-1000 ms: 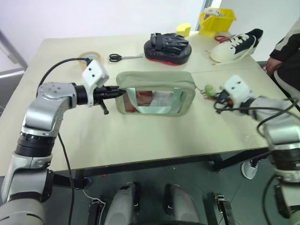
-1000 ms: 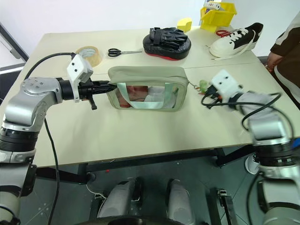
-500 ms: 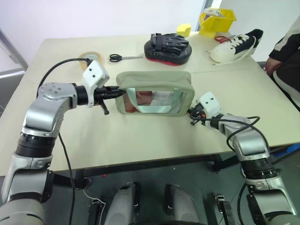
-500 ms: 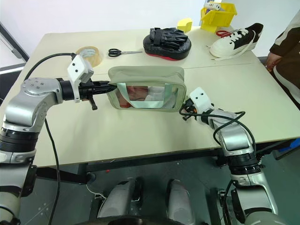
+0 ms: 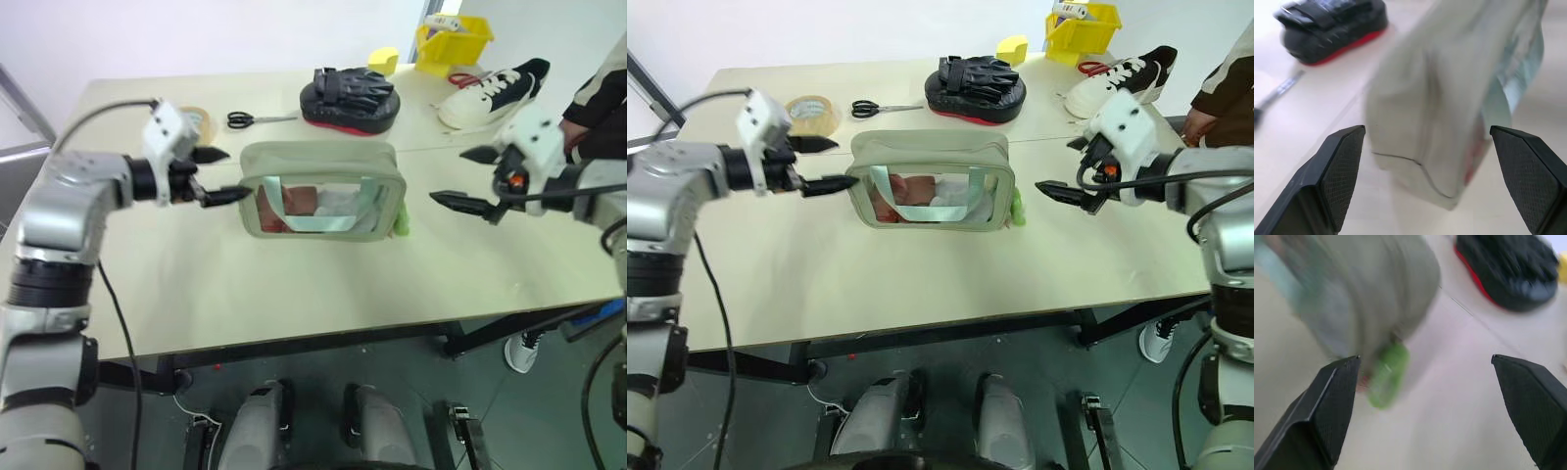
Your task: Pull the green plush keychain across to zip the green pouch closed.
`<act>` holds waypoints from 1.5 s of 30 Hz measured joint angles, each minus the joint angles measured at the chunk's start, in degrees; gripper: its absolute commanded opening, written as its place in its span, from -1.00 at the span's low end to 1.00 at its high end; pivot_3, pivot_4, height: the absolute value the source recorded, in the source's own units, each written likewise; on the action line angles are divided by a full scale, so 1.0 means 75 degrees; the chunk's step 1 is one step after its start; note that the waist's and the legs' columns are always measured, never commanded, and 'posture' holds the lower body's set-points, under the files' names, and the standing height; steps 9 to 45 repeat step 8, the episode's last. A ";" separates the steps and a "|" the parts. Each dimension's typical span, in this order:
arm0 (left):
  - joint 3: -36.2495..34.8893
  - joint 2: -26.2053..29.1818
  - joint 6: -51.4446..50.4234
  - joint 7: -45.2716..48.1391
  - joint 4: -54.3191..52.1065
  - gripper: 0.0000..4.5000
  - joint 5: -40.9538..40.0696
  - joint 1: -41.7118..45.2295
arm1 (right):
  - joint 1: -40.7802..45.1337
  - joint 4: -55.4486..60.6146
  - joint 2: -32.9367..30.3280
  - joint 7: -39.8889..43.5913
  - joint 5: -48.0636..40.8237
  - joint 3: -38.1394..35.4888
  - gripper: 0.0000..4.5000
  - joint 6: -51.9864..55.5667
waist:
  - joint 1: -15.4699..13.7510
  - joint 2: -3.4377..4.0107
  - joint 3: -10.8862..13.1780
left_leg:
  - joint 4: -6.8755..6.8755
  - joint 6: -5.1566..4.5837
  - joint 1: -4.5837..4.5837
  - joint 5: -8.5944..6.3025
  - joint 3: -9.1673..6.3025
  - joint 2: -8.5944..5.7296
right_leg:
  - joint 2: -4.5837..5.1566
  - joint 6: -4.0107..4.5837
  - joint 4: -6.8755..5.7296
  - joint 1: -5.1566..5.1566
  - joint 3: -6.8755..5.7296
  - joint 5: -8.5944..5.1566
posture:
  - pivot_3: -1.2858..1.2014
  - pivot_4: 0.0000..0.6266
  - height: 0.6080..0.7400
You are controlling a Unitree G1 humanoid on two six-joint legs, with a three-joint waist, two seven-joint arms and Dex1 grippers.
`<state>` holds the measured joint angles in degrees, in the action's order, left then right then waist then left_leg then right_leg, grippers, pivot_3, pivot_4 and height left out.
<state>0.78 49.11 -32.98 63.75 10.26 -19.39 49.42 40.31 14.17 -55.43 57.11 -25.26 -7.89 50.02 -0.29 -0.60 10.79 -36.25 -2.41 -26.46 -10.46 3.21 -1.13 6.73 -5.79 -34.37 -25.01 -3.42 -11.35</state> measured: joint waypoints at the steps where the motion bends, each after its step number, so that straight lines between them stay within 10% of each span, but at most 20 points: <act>1: -0.0017 0.0085 0.0025 0.0093 0.0071 0.98 0.0006 0.0066 | 0.0093 0.0118 0.0000 0.0033 -0.0186 -0.0042 1.00 0.0153 | -0.0003 0.0000 0.0000 | 0.0001 0.0000 0.0000 0.0000 0.0000 0.0000 | 0.0001 0.0000 0.0002 0.0000 0.0000 0.0000 | 0.03 -0.52 1.00; 45: -0.0173 0.0152 0.0351 0.0361 0.0847 0.98 0.0050 0.0180 | 0.0275 0.0857 0.0073 -0.0333 -0.0844 0.0069 1.00 0.0800 | -0.0080 -0.0002 0.0000 | -0.0003 0.0018 -0.0015 -0.0011 0.0000 -0.0003 | 0.0018 0.0012 0.0022 -0.0031 0.0001 0.0007 | 0.03 -0.52 1.00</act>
